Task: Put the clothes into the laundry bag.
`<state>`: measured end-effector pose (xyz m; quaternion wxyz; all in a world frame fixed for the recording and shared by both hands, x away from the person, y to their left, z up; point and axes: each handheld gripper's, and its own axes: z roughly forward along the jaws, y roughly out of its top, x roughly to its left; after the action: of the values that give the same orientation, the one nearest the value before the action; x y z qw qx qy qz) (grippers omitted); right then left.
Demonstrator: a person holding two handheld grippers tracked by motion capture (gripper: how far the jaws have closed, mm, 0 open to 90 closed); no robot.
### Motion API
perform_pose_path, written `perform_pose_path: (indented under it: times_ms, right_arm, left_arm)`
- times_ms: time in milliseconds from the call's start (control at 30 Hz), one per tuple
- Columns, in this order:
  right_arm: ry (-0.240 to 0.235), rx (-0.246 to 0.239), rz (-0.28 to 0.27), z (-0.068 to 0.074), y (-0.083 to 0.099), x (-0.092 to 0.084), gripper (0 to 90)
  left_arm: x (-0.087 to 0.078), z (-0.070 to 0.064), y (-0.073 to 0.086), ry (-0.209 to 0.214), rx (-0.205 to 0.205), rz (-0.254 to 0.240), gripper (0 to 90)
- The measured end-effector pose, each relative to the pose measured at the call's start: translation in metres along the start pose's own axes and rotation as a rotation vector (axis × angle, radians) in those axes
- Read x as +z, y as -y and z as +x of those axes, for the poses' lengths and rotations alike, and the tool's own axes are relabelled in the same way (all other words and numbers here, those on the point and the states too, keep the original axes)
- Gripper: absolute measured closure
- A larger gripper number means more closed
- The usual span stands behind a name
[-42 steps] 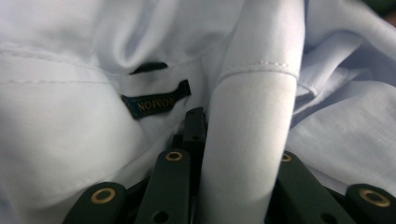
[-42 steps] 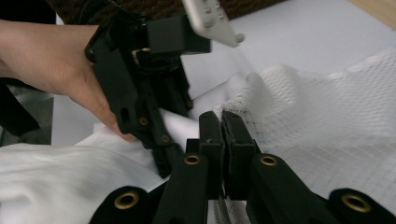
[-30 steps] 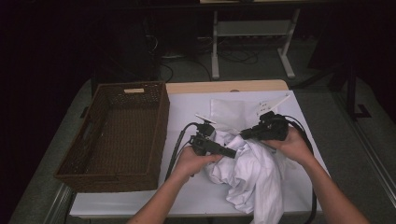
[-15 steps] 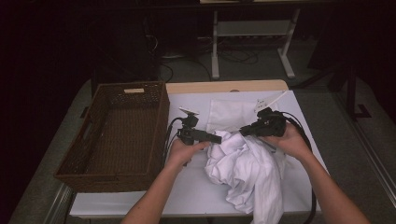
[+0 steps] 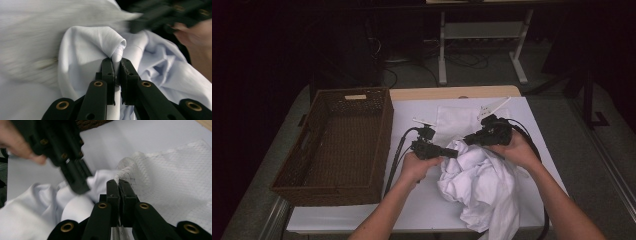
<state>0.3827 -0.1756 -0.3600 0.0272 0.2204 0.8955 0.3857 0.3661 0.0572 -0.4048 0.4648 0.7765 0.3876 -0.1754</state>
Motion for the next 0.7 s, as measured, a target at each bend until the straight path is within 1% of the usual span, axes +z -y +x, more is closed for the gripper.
perform_pose_path:
  times_ms: [33,100,167,200,267,333,367,400,467,500,533,567,600,633,667,700]
  right_arm:
    - [0.000,-0.004,-0.001,0.001,-0.001,0.001,87.0]
    - [-0.005,-0.014,-0.003,0.004,-0.004,0.001,87.1]
    - [-0.011,-0.024,-0.014,0.007,-0.007,-0.002,87.2]
    - [-0.027,-0.017,-0.027,0.008,-0.008,-0.003,87.2]
    - [-0.031,-0.019,-0.040,0.010,-0.008,-0.006,87.2]
    - [-0.023,-0.006,-0.036,0.008,-0.007,-0.007,87.2]
    - [-0.019,0.001,-0.032,0.006,-0.005,-0.007,87.1]
    - [-0.020,0.012,-0.029,0.004,-0.003,-0.007,87.1]
    - [-0.016,0.027,-0.022,0.000,0.003,-0.009,87.0]
    - [-0.014,0.033,-0.020,-0.002,0.004,-0.009,87.0]
    - [-0.011,0.032,-0.020,-0.003,0.006,-0.010,87.0]
    - [-0.008,0.035,-0.018,-0.003,0.007,-0.010,87.0]
    - [-0.004,0.034,-0.019,-0.003,0.007,-0.011,86.9]
    - [0.000,0.029,-0.018,-0.003,0.007,-0.011,86.9]
    - [0.003,0.024,-0.017,-0.002,0.007,-0.011,86.9]
    - [0.005,0.022,-0.017,-0.002,0.007,-0.011,86.9]
  left_arm:
    - [0.002,-0.003,-0.001,-0.010,0.014,0.002,83.3]
    - [0.006,-0.005,-0.003,-0.026,0.016,-0.013,83.3]
    - [0.010,-0.002,-0.006,-0.036,-0.005,-0.034,83.3]
    - [0.014,0.001,-0.007,-0.042,-0.019,-0.054,83.4]
    - [0.024,0.005,-0.009,-0.054,-0.014,-0.044,82.9]
    - [0.028,0.007,-0.009,-0.058,-0.022,-0.052,80.9]
    - [0.028,0.007,-0.009,-0.060,-0.024,-0.049,78.4]
    - [0.025,0.006,-0.008,-0.074,-0.012,-0.028,73.9]
    - [0.019,0.003,-0.007,-0.095,0.007,0.000,61.8]
    - [0.013,0.000,-0.004,-0.085,0.013,0.007,55.1]
    - [0.009,-0.001,-0.003,-0.088,0.024,0.016,50.1]
    - [0.002,-0.003,0.000,-0.104,0.040,0.026,46.6]
    - [-0.003,-0.004,0.002,-0.104,0.041,0.025,41.2]
    - [-0.007,-0.004,0.006,-0.095,0.036,0.030,38.4]
    - [-0.009,-0.003,0.009,-0.093,0.028,0.041,37.6]
    - [-0.009,-0.002,0.011,-0.104,0.030,0.053,36.6]
